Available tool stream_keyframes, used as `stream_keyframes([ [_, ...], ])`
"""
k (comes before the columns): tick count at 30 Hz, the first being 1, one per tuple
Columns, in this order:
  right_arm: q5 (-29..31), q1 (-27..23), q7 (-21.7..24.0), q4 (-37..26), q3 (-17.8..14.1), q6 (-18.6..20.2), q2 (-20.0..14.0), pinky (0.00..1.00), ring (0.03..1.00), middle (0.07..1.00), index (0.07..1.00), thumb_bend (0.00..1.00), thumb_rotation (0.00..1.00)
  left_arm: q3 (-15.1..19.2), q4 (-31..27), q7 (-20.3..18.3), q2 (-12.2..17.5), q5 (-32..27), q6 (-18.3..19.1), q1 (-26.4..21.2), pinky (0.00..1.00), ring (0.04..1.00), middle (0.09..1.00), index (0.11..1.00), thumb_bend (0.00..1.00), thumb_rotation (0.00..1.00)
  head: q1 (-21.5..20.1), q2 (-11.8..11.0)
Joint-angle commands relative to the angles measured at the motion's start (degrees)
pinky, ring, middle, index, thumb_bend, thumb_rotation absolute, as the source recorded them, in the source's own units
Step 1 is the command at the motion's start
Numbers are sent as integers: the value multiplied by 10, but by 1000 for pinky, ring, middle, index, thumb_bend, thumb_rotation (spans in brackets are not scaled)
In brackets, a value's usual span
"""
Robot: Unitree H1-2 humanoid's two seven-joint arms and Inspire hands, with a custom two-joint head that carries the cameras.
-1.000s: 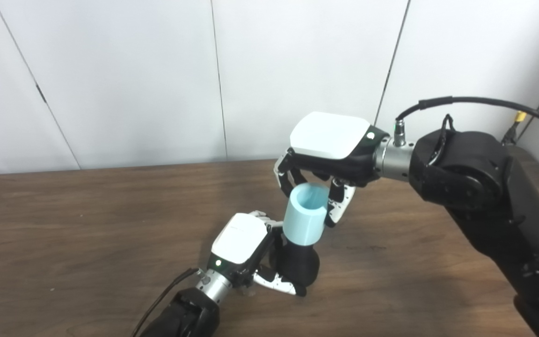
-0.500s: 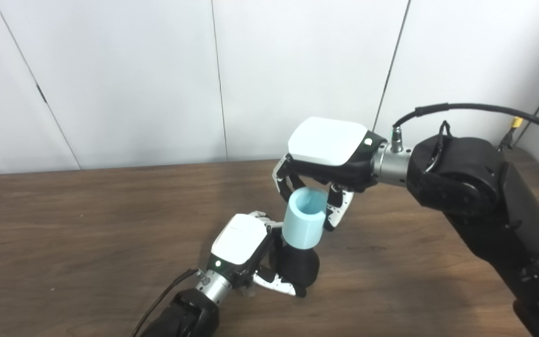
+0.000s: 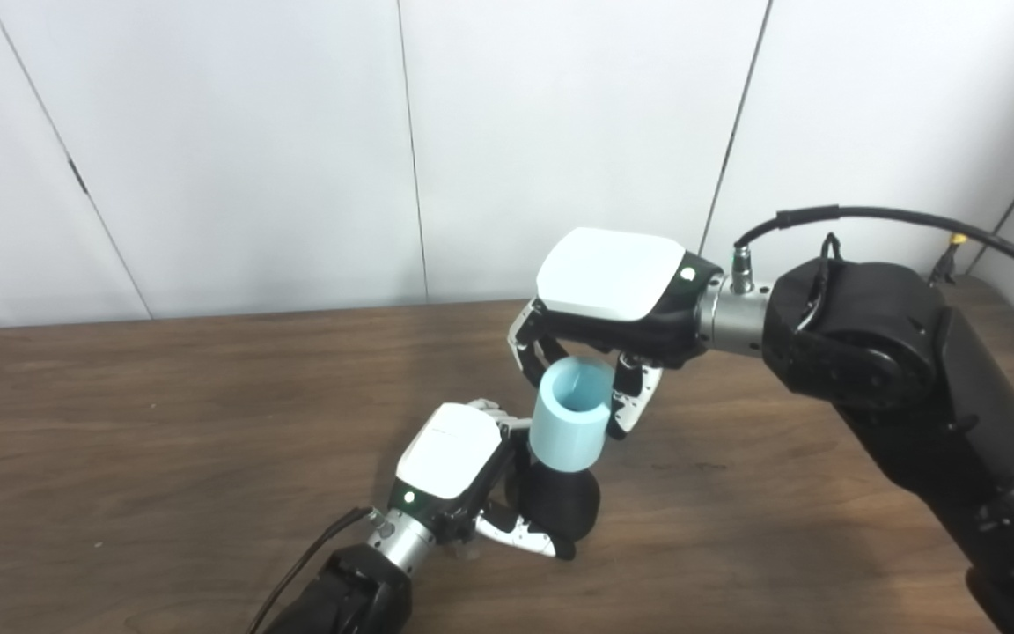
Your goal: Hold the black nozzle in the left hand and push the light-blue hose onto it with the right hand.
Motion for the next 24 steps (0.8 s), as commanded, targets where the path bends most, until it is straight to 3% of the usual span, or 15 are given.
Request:
stream_keyframes([
  [1, 8, -6, -12, 1, 1, -16, -9, 161, 218, 447, 489, 529, 0, -26, 50, -59, 34, 21, 34, 89, 720, 538, 456, 510, 523, 0, -1, 1],
  [6, 5, 6, -25, 4, -3, -20, -7, 168, 216, 453, 488, 529, 0, -28, 51, -61, 36, 20, 33, 88, 721, 532, 458, 507, 524, 0, 0, -1],
  [11, -38, -8, 18, -14, 10, 14, -10, 235, 309, 434, 520, 525, 0, -28, 52, -64, 36, 19, 35, 87, 736, 544, 463, 503, 524, 0, -2, -1],
  [13, -59, -14, 34, -20, 15, 21, -11, 278, 370, 510, 497, 522, 115, -29, 58, -62, 35, 19, 33, 86, 739, 543, 462, 505, 524, 0, -1, -2],
  [14, -64, -18, 44, -24, 16, 27, -12, 300, 399, 546, 561, 740, 162, -29, 60, -60, 35, 19, 32, 85, 740, 543, 461, 505, 524, 0, -1, -2],
  [15, -63, -21, 53, -27, 16, 35, -13, 378, 509, 662, 678, 916, 248, -29, 62, -61, 34, 19, 33, 85, 740, 544, 464, 503, 524, 0, -1, -2],
  [18, -58, -26, 70, -32, 14, 49, -12, 429, 599, 798, 798, 993, 319, -28, 56, -63, 35, 17, 35, 86, 735, 543, 462, 505, 524, 0, -1, -2],
  [24, -57, -27, 95, -40, 4, 83, -3, 436, 678, 911, 936, 1000, 326, -29, 56, -60, 35, 19, 34, 86, 746, 540, 457, 509, 523, 0, -1, -2],
])
